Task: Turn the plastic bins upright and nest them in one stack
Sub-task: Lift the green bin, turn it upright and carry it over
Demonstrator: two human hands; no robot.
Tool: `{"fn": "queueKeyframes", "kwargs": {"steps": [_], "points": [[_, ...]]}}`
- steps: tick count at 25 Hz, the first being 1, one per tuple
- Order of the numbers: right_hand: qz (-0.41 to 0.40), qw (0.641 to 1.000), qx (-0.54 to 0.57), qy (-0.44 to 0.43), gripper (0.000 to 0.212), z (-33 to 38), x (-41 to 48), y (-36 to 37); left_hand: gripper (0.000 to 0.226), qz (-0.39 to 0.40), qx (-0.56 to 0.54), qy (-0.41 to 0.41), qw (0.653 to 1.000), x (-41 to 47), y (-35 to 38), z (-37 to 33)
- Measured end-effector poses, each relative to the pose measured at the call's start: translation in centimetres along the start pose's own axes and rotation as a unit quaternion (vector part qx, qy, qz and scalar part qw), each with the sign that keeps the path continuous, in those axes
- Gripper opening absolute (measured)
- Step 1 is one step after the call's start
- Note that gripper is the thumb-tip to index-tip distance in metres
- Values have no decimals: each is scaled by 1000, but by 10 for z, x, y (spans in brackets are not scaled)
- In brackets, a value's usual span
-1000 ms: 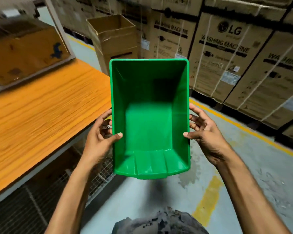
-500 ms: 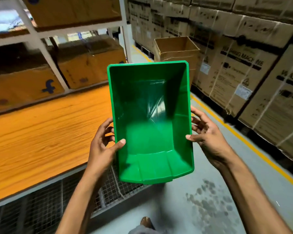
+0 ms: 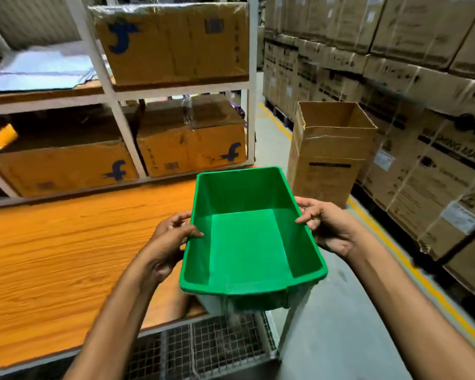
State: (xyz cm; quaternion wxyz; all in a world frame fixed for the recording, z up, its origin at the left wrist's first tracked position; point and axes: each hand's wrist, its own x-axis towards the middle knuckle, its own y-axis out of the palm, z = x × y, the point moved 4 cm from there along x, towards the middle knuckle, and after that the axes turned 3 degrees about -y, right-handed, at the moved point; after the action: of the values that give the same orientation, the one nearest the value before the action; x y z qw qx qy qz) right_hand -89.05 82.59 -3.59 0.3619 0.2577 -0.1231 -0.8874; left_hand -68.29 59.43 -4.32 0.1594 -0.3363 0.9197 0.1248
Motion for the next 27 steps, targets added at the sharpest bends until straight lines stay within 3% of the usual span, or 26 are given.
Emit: {"fn": "queueKeyframes", "kwargs": {"steps": [7,12,17,27], "points": [[49,995,-70,58,45,77,99,2,56,-64,49,-65,995,100,25,-46],[64,984,-132,102,60,93,178,-5,49,-145,52,-84,984,149,28,-60],[45,983,-148,100,22,86,221,-8,35,-181,53,-95,977,159,35,-62],[13,989,-113,99,34,71,236,-3,42,-176,55,-111,977,173,29,-63]]}}
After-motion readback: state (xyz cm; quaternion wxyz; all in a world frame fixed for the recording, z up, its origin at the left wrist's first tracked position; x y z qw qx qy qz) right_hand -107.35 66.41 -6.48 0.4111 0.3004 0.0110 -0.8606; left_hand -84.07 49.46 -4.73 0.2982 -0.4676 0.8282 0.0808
